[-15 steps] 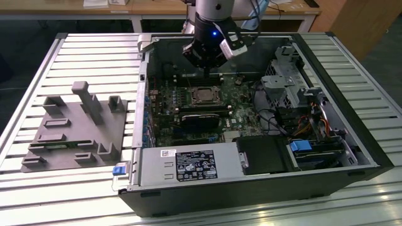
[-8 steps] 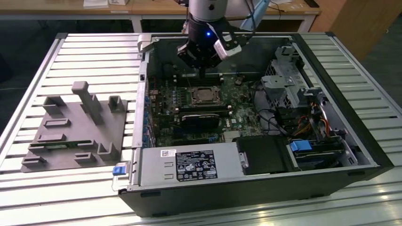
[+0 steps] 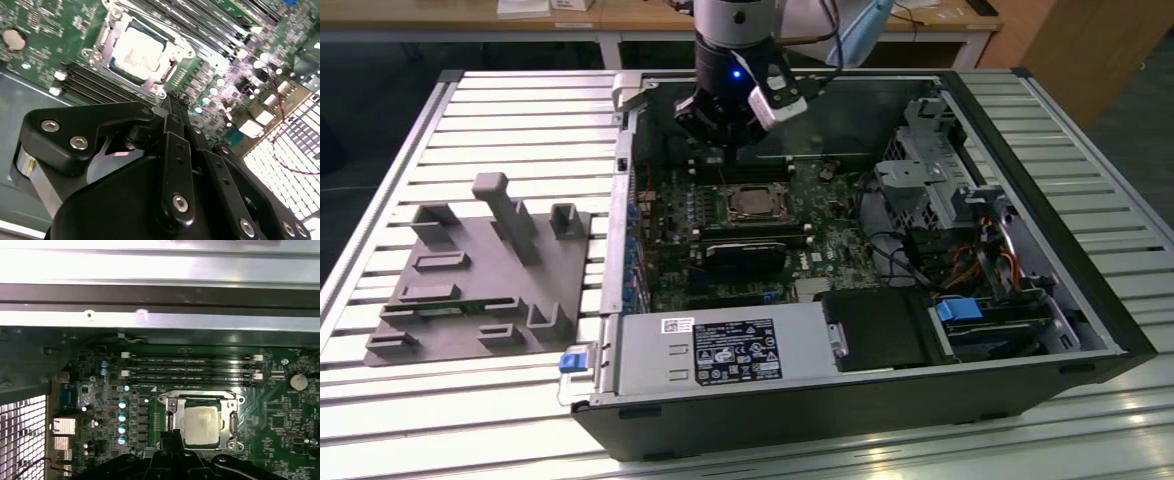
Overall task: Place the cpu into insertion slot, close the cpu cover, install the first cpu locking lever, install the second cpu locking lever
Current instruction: 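Install the first cpu locking lever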
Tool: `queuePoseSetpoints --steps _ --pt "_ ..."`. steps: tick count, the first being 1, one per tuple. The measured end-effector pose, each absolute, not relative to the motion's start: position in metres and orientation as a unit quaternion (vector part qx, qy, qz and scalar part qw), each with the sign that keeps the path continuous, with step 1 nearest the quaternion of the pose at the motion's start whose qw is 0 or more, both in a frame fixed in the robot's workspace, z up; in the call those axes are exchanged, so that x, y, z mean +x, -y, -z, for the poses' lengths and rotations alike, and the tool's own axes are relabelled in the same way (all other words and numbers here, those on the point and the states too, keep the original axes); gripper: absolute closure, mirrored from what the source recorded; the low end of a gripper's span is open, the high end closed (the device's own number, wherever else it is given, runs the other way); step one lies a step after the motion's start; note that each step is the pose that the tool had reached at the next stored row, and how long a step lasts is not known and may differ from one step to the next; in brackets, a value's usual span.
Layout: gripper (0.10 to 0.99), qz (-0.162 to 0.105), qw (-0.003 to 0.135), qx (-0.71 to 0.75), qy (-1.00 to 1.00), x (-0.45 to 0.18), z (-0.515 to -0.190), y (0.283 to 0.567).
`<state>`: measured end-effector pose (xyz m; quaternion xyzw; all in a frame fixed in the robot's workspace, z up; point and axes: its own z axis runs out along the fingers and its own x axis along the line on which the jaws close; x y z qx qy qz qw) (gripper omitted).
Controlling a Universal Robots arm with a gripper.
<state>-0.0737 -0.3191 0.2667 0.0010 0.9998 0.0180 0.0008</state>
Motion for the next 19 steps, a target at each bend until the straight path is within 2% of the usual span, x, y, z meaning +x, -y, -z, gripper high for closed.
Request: queuePoseSetpoints --steps 19 --pt "0.98 -0.018 0.002 0.001 -1.0 -0.101 -0.258 0.303"
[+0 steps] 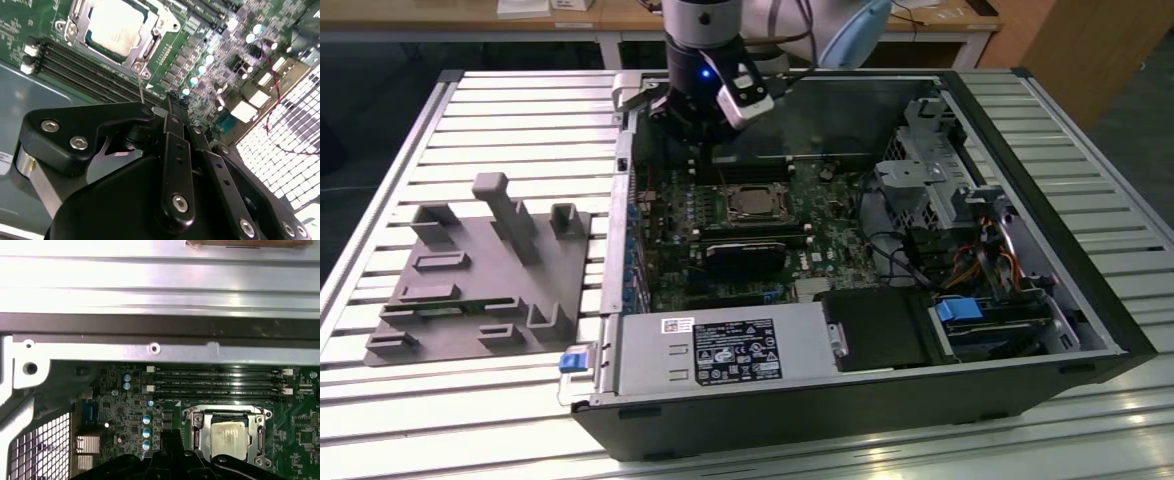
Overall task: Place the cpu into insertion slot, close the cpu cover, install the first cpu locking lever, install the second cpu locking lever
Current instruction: 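Install the first cpu locking lever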
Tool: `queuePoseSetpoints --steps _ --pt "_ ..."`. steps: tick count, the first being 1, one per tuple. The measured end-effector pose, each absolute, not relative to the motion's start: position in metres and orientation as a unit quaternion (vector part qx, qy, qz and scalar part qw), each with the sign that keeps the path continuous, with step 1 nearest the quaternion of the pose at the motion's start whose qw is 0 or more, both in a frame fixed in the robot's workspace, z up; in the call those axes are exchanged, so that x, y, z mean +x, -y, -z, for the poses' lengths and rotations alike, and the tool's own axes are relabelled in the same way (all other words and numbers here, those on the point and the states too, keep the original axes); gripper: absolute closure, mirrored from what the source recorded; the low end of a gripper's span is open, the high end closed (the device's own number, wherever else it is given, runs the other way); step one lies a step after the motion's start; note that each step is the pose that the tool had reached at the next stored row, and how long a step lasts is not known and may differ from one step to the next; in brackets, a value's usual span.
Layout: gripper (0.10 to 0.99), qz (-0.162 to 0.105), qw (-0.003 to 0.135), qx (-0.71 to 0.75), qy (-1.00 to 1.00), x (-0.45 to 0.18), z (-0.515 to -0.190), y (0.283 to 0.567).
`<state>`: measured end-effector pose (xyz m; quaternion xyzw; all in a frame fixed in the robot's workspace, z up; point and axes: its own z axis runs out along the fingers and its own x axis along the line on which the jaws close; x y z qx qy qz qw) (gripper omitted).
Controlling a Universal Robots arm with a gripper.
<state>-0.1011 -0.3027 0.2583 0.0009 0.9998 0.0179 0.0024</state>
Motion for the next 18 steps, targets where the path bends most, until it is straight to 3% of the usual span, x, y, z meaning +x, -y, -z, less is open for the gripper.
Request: queuePoseSetpoints --steps 18 --pt "0.98 -0.018 0.002 0.001 -1.0 -0.09 -0.254 0.29"
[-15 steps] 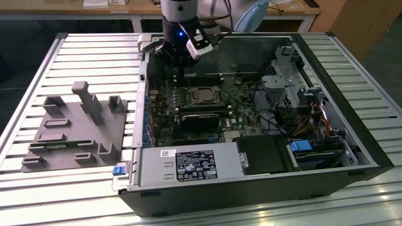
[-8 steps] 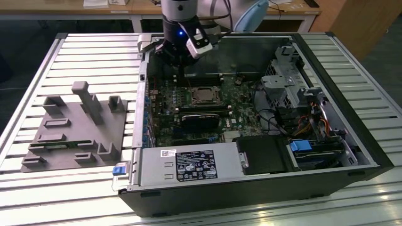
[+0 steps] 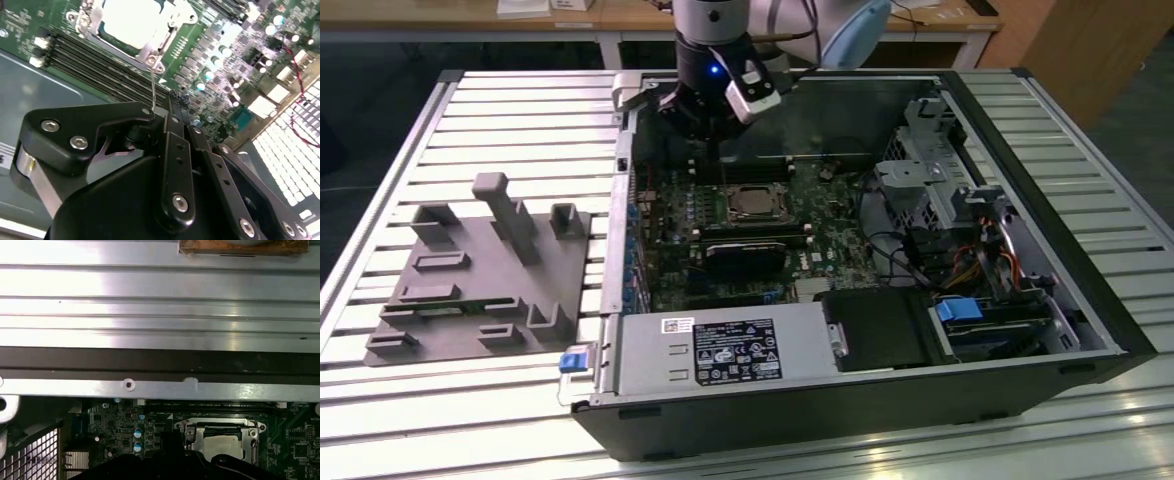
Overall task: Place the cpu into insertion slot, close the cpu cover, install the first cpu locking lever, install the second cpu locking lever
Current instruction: 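Install the first cpu locking lever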
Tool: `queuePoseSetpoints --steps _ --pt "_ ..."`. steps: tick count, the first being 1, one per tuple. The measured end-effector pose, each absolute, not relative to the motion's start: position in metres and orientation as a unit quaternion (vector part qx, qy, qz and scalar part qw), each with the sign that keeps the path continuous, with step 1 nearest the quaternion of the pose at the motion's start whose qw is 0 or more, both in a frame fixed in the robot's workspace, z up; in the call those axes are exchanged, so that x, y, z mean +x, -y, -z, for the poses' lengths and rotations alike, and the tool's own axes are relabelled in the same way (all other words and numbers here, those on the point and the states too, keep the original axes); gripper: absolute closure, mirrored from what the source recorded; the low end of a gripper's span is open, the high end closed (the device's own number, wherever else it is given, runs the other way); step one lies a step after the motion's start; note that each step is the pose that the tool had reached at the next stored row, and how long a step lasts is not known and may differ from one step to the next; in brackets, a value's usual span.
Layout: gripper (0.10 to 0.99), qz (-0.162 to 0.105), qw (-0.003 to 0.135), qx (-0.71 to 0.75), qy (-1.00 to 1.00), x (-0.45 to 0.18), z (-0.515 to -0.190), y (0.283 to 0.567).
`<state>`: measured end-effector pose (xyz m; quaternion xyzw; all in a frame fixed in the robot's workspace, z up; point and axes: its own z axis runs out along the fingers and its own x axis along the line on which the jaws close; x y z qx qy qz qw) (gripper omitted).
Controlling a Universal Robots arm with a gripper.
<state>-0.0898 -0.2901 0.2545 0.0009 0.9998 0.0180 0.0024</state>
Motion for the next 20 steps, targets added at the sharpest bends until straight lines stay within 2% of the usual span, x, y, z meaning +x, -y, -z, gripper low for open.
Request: queuePoseSetpoints --steps 12,17,20 --pt "0.98 -0.019 0.002 0.001 -1.0 -0.049 -0.251 0.289" --pt "0.98 -0.038 0.003 0.001 -0.999 -0.049 -0.249 0.289" --pt "0.98 -0.039 0.004 -0.001 -0.999 -0.049 -0.246 0.289"
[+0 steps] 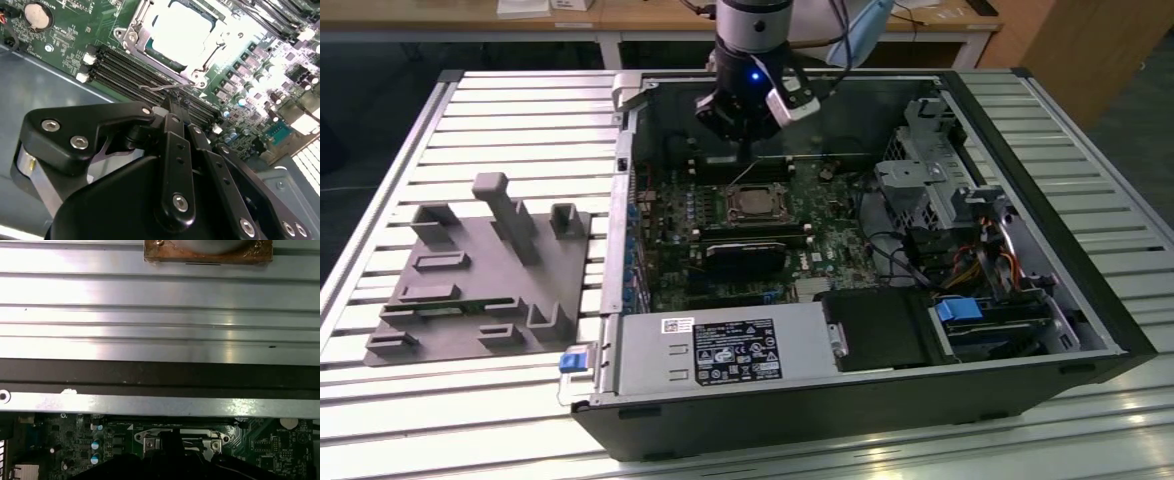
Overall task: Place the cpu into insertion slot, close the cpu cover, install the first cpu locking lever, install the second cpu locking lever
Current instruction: 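Install the first cpu locking lever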
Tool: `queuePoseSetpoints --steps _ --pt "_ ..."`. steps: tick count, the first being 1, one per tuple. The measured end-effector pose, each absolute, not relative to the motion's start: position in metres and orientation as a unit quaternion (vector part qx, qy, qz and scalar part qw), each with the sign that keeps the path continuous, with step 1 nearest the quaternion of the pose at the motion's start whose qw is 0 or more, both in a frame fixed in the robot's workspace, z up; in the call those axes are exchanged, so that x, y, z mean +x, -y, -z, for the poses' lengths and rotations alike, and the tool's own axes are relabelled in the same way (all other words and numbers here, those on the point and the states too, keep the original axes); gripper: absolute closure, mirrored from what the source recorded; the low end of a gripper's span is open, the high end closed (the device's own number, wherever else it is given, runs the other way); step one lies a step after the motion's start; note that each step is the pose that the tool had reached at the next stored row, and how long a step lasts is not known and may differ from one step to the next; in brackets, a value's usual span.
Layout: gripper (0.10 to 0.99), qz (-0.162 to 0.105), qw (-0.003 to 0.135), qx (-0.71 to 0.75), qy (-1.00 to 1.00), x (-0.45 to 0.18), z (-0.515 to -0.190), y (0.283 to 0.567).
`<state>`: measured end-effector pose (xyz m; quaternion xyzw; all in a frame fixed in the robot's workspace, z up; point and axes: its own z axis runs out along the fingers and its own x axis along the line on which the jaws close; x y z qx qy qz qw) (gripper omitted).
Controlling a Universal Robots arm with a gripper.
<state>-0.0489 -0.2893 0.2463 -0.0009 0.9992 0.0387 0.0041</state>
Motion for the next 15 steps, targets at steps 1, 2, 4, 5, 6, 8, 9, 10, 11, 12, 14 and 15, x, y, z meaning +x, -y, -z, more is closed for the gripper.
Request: queuePoseSetpoints --steps 1,2,4,5,6,8,9,10,11,12,14,15 --pt "0.98 -0.039 0.004 -0.001 -0.999 -0.048 -0.245 0.289" --pt "0.98 -0.039 0.004 -0.002 -0.999 -0.048 -0.244 0.289" --pt "0.98 -0.039 0.004 -0.002 -0.999 -0.045 -0.242 0.289" --pt "0.98 -0.039 0.004 -0.002 -0.999 -0.044 -0.241 0.289" --pt "0.98 -0.039 0.004 -0.002 -0.999 -0.043 -0.239 0.289" --pt "0.98 -0.039 0.004 -0.002 -0.999 -0.041 -0.237 0.289" --pt "0.98 -0.039 0.004 -0.002 -0.999 -0.041 -0.235 0.289" --pt "0.98 -0.039 0.004 -0.002 -0.999 -0.04 -0.234 0.289" --pt "0.98 -0.038 0.004 -0.002 -0.999 -0.04 -0.234 0.288" --pt "0.98 -0.038 0.004 -0.002 -0.999 -0.039 -0.233 0.288" --pt "0.98 -0.038 0.004 -0.002 -0.999 -0.038 -0.232 0.287" --pt "0.98 -0.038 0.004 -0.002 -0.999 -0.037 -0.232 0.287"
